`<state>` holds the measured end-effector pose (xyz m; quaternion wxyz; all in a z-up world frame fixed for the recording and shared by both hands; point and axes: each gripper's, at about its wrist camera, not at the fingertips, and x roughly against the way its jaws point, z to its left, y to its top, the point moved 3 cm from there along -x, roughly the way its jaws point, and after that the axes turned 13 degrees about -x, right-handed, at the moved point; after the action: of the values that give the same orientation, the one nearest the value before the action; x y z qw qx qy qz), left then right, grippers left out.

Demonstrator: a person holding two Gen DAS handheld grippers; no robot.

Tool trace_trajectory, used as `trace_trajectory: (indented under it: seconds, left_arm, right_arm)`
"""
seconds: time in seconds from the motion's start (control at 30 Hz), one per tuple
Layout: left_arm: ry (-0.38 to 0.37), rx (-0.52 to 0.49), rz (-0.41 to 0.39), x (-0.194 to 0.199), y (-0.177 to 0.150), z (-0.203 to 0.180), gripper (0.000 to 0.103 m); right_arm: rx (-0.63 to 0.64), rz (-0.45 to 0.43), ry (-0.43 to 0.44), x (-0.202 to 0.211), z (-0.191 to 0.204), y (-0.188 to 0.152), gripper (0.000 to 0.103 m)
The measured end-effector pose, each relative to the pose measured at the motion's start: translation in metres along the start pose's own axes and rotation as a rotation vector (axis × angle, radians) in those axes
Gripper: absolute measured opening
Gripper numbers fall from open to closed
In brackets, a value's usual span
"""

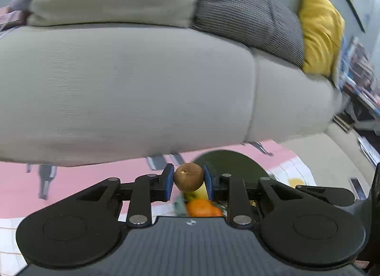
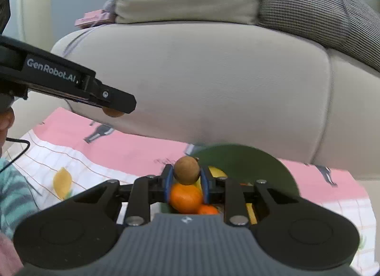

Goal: Organize fruits
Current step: 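Carry both held nuts up and over the green colander, then open both grippers to drop the nuts into the colander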

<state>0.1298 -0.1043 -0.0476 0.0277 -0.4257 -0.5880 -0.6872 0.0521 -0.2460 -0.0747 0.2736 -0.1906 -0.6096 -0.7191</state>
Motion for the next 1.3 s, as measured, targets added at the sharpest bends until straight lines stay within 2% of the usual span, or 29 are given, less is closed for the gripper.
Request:
trace_trajectory:
  seconds: [0.23, 0.43, 0.6, 0.97, 1.17, 1.3]
  left_arm:
    - [-0.067, -0.073, 0.079, -0.034, 0.011, -0.037, 0.030]
    - [-0.124, -0.108, 0.171, -0.069, 0.006, -0.053, 0.030]
    - [-0.156, -0.124, 0.248, -0.097, 0.003, -0.061, 0.030]
    - [-0.188, -0.179, 0.365, -0.144, -0.012, -0.068, 0.030]
    - [-0.200, -0.171, 0.404, -0.163, -0.018, -0.067, 0.030]
    - [-0.211, -0.144, 0.398, -0.168, -0.019, -0.062, 0.030]
  right_arm:
    - [-0.071, 0.017, -0.055, 0.015, -0.043, -0.019, 0.021]
    - [-0.112, 0.041, -0.075, 0.012, -0.070, -0.031, 0.021]
    - [-0.116, 0.069, -0.054, 0.001, -0.078, -0.035, 0.021]
    - [-0.156, 0.106, -0.067, -0.022, -0.097, -0.038, 0.021]
    - [-0.155, 0.136, -0.073, -0.031, -0.096, -0.042, 0.021]
    - [-0.154, 0.141, -0.074, -0.032, -0.095, -0.043, 0.021]
